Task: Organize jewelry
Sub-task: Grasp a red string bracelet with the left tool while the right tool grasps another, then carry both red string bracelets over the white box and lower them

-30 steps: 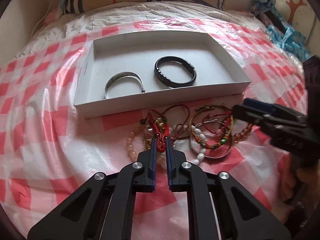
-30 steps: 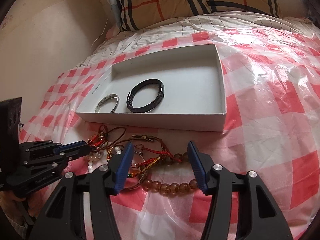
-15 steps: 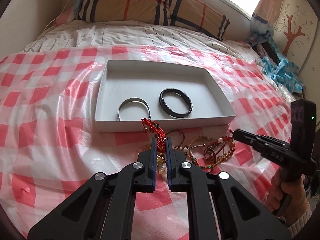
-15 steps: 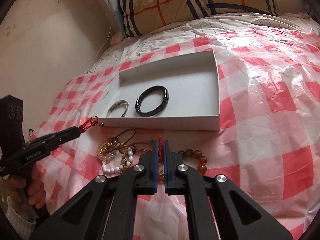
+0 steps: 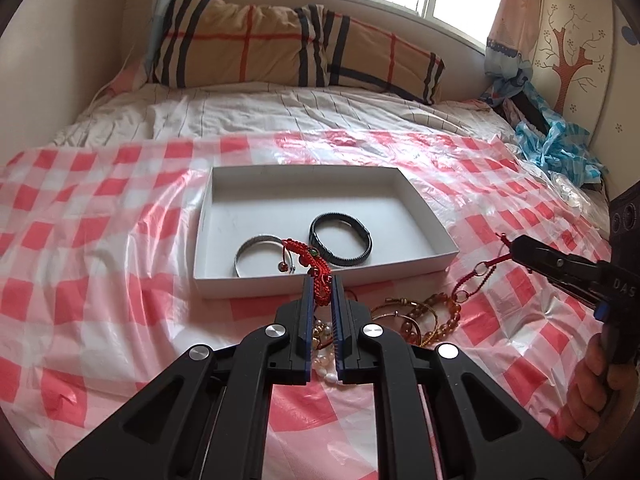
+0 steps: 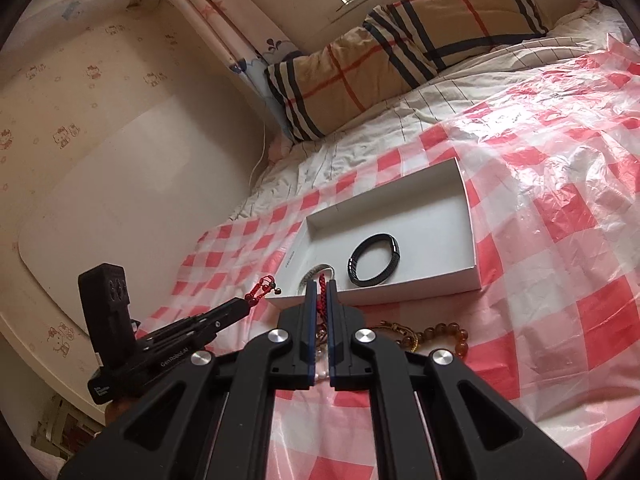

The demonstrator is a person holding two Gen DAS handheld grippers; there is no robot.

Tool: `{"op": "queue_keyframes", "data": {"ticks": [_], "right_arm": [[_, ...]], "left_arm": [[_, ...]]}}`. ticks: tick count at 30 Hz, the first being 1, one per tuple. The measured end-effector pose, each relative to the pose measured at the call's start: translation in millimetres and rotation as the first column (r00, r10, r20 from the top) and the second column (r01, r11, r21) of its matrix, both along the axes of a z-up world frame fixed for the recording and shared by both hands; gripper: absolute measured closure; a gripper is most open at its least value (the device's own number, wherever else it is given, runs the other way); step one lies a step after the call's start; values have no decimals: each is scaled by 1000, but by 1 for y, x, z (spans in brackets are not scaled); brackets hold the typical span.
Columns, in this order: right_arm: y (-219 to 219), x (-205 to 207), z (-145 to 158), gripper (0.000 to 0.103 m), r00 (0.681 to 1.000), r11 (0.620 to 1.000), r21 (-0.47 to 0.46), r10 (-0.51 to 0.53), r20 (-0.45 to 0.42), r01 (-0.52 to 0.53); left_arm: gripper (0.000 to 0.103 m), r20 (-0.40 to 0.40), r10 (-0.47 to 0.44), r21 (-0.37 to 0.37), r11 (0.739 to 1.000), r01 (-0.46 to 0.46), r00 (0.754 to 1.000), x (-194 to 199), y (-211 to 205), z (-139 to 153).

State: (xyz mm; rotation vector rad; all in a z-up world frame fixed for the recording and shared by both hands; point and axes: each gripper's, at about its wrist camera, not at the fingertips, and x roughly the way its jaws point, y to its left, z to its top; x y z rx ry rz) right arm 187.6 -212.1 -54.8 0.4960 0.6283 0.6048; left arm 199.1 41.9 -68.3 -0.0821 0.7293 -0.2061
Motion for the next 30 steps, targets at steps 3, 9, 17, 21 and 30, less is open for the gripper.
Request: {"op": "queue_keyframes", "data": {"ticks": [3, 9, 17, 21, 30], "right_arm": [[-3, -4, 5, 98, 1000, 1000, 25, -10, 17, 10], [-6, -6, 6, 98, 999, 999, 52, -17, 29, 16], [-1, -4, 12, 98, 999, 998, 65, -15, 46, 12], [0, 0, 19, 98, 998, 996, 84, -24, 61, 19], [15, 13, 36, 98, 994, 994, 113, -14, 109, 2]], "left_arm": [[95, 17, 12, 4, 1000, -13, 1000, -1, 1, 3], [95, 31, 26, 16, 1000, -26, 999, -3, 1, 4], [95, 49, 35, 17, 999, -36, 998, -4, 0, 6], [95, 81, 35, 32, 999, -38, 996, -7, -3, 13], [95, 147, 49, 43, 998, -56, 988, -10, -5, 33]]}}
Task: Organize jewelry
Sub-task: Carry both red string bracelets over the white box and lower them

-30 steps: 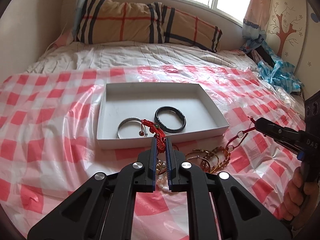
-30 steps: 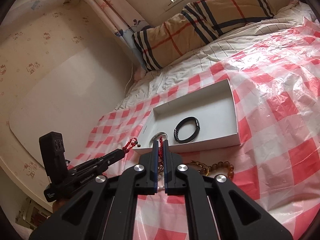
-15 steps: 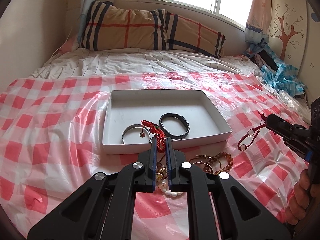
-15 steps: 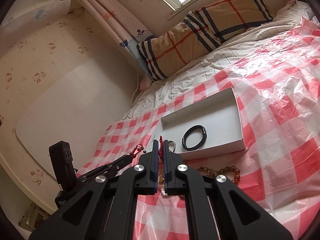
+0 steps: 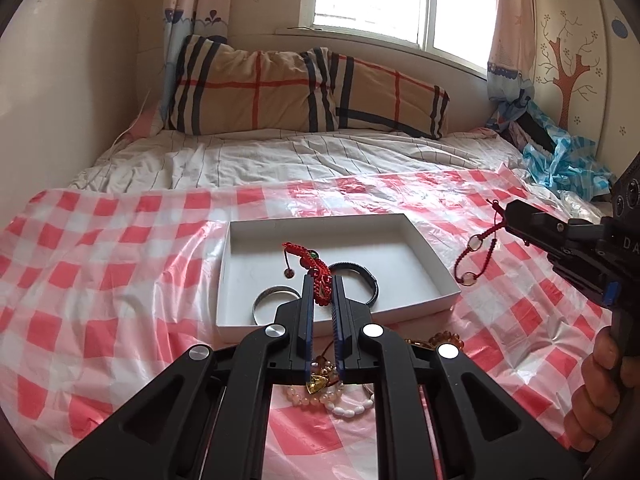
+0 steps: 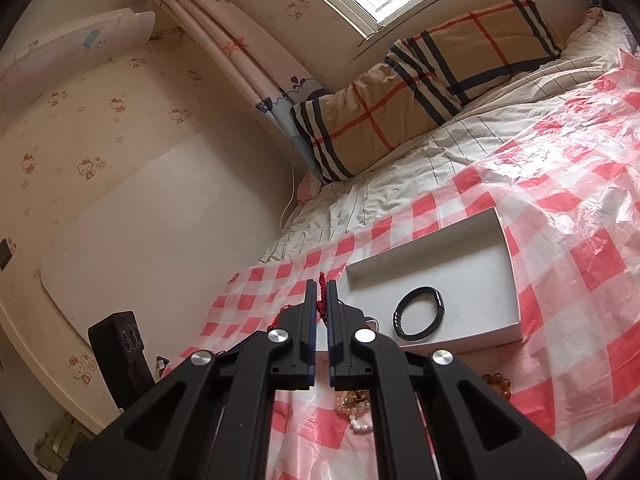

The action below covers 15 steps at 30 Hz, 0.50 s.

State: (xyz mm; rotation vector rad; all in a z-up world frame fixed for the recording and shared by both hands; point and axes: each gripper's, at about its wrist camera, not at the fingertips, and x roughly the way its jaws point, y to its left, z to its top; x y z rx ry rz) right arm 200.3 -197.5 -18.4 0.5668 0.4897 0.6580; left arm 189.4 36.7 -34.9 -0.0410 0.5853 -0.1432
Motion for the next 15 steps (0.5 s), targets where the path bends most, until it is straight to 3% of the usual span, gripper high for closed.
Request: {"op": "queue_keyframes", "data": {"ticks": [15], "right_arm": [[-1, 10, -11, 98, 1000, 1000, 9, 7, -22, -7]], "left_arm": [[95, 18, 22, 43, 999, -23, 1000, 10, -8, 4]]}}
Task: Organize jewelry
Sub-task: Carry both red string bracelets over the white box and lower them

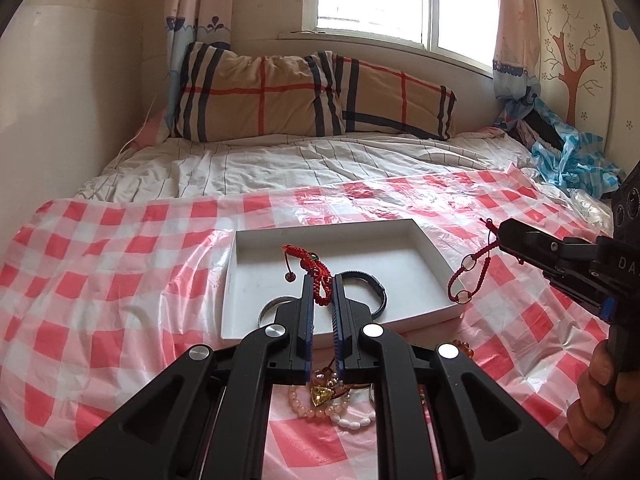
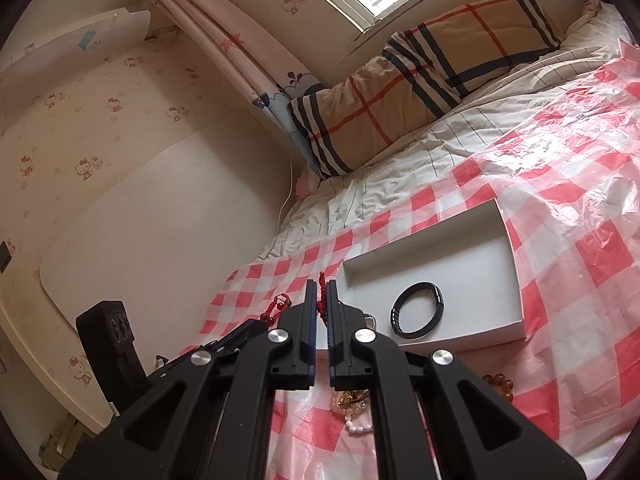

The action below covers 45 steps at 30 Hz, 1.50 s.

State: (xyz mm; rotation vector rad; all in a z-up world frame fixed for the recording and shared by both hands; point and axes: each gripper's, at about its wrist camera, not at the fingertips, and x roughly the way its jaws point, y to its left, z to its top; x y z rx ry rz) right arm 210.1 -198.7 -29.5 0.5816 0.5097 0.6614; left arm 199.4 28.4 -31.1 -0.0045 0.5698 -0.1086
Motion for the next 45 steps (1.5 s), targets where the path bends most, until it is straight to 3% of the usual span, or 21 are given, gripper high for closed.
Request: {"op": "queue_keyframes", "data": {"ticks": [12, 22, 45], "right_arm": [[23, 33, 34, 98, 995, 999, -8, -40, 91, 41], [29, 53, 1, 98, 998, 995, -68, -65, 24, 66], [34, 62, -12, 98, 996, 987, -133, -86, 3, 86]], "left_arm": [[95, 63, 51, -34, 998, -49, 997, 37, -5, 14], [95, 24, 63, -21, 998, -62, 998, 50, -4, -5], [95, -26, 56, -4, 998, -56, 998, 62, -11, -22]]}}
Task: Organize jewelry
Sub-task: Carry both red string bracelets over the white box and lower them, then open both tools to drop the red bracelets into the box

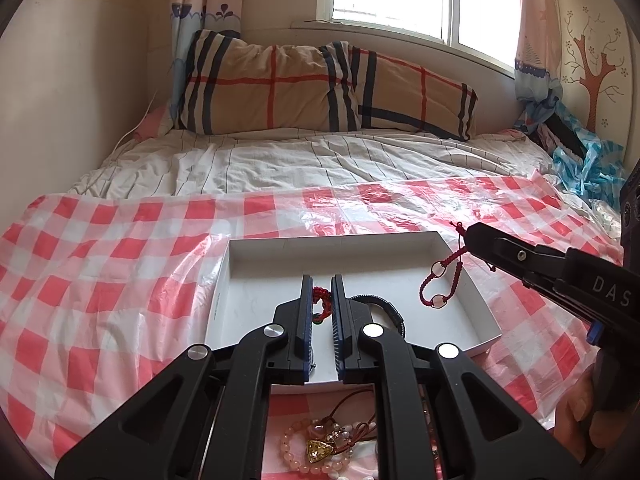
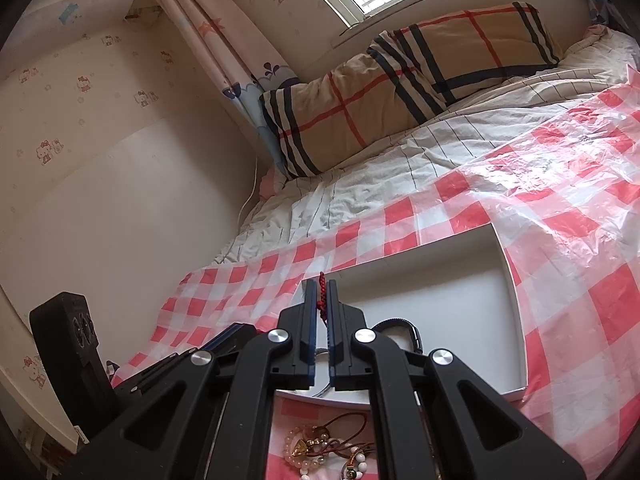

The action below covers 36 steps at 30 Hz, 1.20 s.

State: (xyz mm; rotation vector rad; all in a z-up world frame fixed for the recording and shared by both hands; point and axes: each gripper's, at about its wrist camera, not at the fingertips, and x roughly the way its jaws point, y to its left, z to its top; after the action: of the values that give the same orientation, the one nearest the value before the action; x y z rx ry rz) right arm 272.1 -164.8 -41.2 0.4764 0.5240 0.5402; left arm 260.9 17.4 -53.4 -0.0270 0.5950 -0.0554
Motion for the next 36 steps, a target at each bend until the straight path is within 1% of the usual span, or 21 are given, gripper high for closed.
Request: {"op": "queue_keyframes", "data": {"ticks": [6, 8, 9, 10, 11, 12, 13, 16, 21, 24, 25, 27, 29, 31, 33, 34, 35, 36], "right_arm": [[2, 4, -5, 98, 1000, 1000, -13, -5, -14, 4], [3, 6, -7, 98, 1000, 1000, -25, -9, -22, 8], [4, 7, -8, 98, 999, 999, -35, -14, -31, 13], [5, 8, -10, 90, 999, 999, -47, -25, -43, 23], [4, 9, -11, 72, 998, 998, -49, -35, -49, 33], [2, 9, -12, 66, 998, 998, -42, -49, -49, 47], [1, 9, -13, 64, 997, 998, -39, -56, -49, 54], [-3, 8, -13, 64, 997, 997, -36, -63, -45, 61], [-12, 6, -12, 63, 995, 996, -37, -84, -48, 83], [-22, 3, -7, 56, 993, 993, -34, -110, -35, 109], [-26, 2, -6, 54, 992, 992, -37, -122, -30, 121], [-35, 1, -4, 52, 990, 990, -42, -139, -29, 137], [-44, 0, -3, 52, 986, 984, -71, -164, -38, 161], [-51, -2, -5, 52, 981, 980, -91, -184, -58, 178], [-59, -8, -11, 52, 979, 981, -99, -178, -96, 169], [-61, -11, -15, 52, 978, 980, -116, -175, -117, 161], [-62, -13, -17, 52, 977, 980, -131, -164, -133, 146], [-62, -17, -20, 52, 978, 981, -149, -146, -151, 123]], "left_arm": [[95, -23, 6, -3, 1000, -6, 1000, 5, 1, -7], [95, -52, -4, -11, 1000, 3, 999, 9, 1, -12], [92, -73, -6, -16, 1000, 5, 997, 12, 1, -15], [85, -92, -1, -16, 1000, -1, 996, 14, 1, -19], [79, -115, 10, -14, 1000, -12, 993, 17, 2, -23], [64, -123, 19, -15, 1000, -21, 992, 17, 3, -25], [54, -121, 31, -18, 999, -34, 992, 17, 5, -25], [50, -108, 52, -29, 998, -56, 993, 16, 12, -22], [42, -117, 79, -47, 995, -85, 990, 16, 22, -19], [32, -109, 88, -29, 995, -91, 990, 12, 23, -15], [30, -105, 83, -21, 996, -86, 991, 10, 22, -14], [27, -99, 72, -9, 997, -73, 992, 5, 21, -11], [24, -94, 63, 20, 998, -61, 994, -1, 18, -11], [23, -114, 49, 40, 998, -45, 992, -5, 17, -15], [23, -135, 27, 39, 999, -22, 990, -10, 18, -16], [23, -142, 7, 35, 999, -2, 990, -11, 18, -16], [23, -156, -33, 34, 999, 38, 987, -14, 16, -16], [23, -165, -66, 50, 996, 76, 984, -17, 13, -17]]}}
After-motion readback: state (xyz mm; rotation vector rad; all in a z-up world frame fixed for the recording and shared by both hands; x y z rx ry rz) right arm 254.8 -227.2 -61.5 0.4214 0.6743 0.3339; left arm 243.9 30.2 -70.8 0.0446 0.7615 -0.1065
